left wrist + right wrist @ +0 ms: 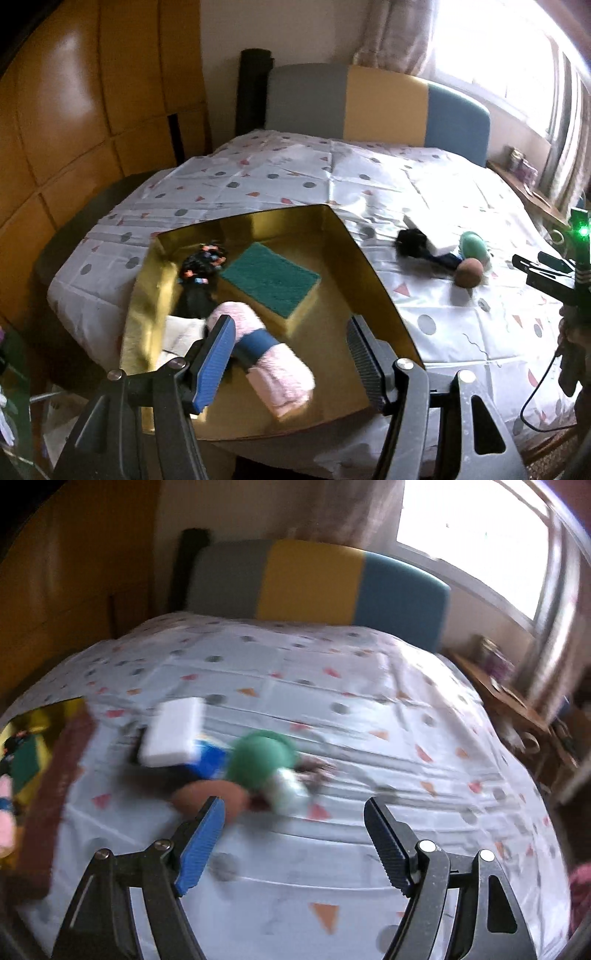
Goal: Organize soft objects
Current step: 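Move the left tool to the white sponge and grasp it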
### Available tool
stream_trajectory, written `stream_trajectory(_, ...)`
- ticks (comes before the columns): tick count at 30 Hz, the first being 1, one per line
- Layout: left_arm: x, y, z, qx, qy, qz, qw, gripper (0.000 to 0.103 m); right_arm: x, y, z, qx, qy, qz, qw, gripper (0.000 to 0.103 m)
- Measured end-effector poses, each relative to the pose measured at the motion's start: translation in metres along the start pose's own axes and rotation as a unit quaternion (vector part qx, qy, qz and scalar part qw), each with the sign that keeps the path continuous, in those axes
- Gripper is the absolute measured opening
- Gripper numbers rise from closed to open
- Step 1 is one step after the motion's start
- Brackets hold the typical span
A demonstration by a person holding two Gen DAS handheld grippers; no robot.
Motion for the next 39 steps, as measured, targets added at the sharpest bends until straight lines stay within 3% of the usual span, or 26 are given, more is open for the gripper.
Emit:
stream_trajectory(3,0.0,0.005,-0.012,-0.018,-0.001,0.009,0.9998,0.063,-0.011,0.015,-0.032,-0.017,0.061,0.037,0.997,0.078)
stream_trajectory(7,0.001,0.011,-0.033,-0.043,0.007,0.019,0.9989,0.063,-0.008,0.019,-0.05,-0.013,0.111,0.043,0.993,0.079)
stream_trajectory(17,0.041,0.031,-0.105,-0.118,0.039,0.034,0.9916,0.063,-0.007,0.015,-0.06,-0.013,0.143,0.043,0.989,0.081)
stream_trajectory(24,0.067,0.083,-0.151,-0.155,0.026,0.089,0.9836,0.065,-0.004,0.012,-0.058,-0.001,0.149,0.04,0.988,0.081)
stream_trajectory(29,0.09,0.127,-0.177,-0.166,-0.004,0.125,0.9781,0.082,-0.002,0.011,-0.059,0.007,0.156,0.039,0.987,0.082)
stream_trajectory(36,0.114,0.182,-0.196,-0.155,-0.051,0.178,0.9704,0.086,-0.003,0.018,-0.061,0.022,0.174,0.051,0.983,0.082)
stream_trajectory(39,0.117,0.203,-0.207,-0.137,-0.039,0.198,0.9698,0.086,-0.004,0.018,-0.064,0.029,0.187,0.053,0.98,0.082)
Point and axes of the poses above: each gripper's, at about its wrist camera, not at the fingertips, and y roughly the way its jaws point, z to its left, x to its top, the point moved 9 cm from there along y, roughly the way its jaws point, and after that the axes turned 4 degrees about y, right-handed, at the moved point
